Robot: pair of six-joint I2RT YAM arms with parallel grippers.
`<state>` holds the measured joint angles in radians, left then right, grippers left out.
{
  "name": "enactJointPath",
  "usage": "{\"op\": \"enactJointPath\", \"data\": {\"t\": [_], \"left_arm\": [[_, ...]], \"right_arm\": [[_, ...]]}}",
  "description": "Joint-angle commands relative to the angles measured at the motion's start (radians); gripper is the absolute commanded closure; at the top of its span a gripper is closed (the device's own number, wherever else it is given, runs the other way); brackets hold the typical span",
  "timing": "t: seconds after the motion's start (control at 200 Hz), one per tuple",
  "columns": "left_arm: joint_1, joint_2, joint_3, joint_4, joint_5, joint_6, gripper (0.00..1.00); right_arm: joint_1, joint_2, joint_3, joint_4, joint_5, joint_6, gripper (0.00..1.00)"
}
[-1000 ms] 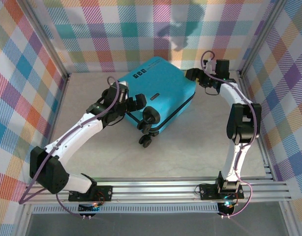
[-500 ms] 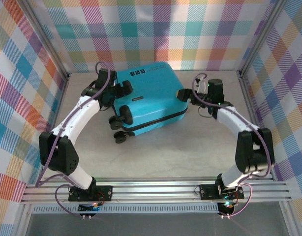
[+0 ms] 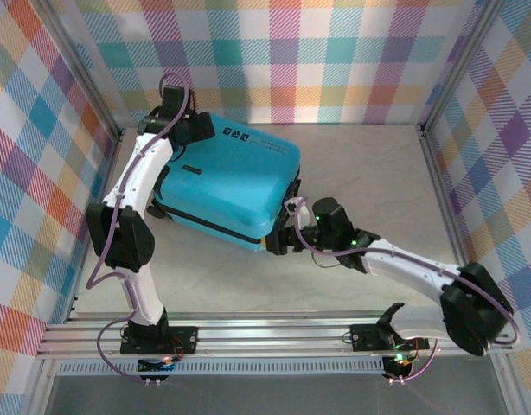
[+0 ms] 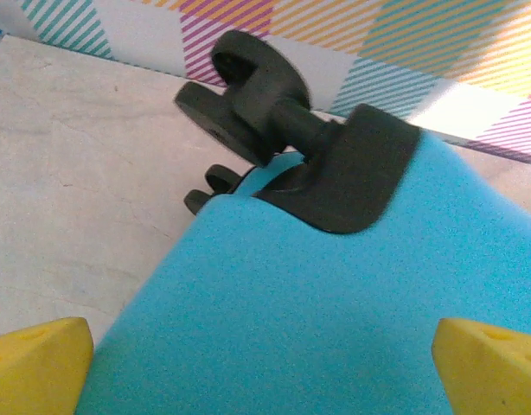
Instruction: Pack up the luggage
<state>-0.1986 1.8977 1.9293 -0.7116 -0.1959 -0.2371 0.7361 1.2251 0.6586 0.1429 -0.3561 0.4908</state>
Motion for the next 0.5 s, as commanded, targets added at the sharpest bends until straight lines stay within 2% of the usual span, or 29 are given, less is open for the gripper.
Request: {"op": "enactJointPath", "data": {"t": [0.0,0.17,0.325,0.5], "left_arm": [[-0.024,-0.091,0.001,-0.063,0.002,0.015,0.00],[-0.054,-0.212,-0.131,-0.023,-0.061,-0.018,0.01],[-0.125,-0.339,-0.285,0.038,-0.100,-0.050,0.01],[-0.235,-0.426,-0.366,0.052,-0.117,-0.075,0.00]], "right_arm": [[0.003,-0.100,-0.058,-0.029,0.126,-0.078,0.17],[0.153,-0.114,-0.211,0.137,0.408,-0.114,0.23],[0.336,0.049,-0.289,0.408,0.698,-0.148,0.27],[0.463,0.237,-0.231,0.569,0.882,-0.216,0.31]]}}
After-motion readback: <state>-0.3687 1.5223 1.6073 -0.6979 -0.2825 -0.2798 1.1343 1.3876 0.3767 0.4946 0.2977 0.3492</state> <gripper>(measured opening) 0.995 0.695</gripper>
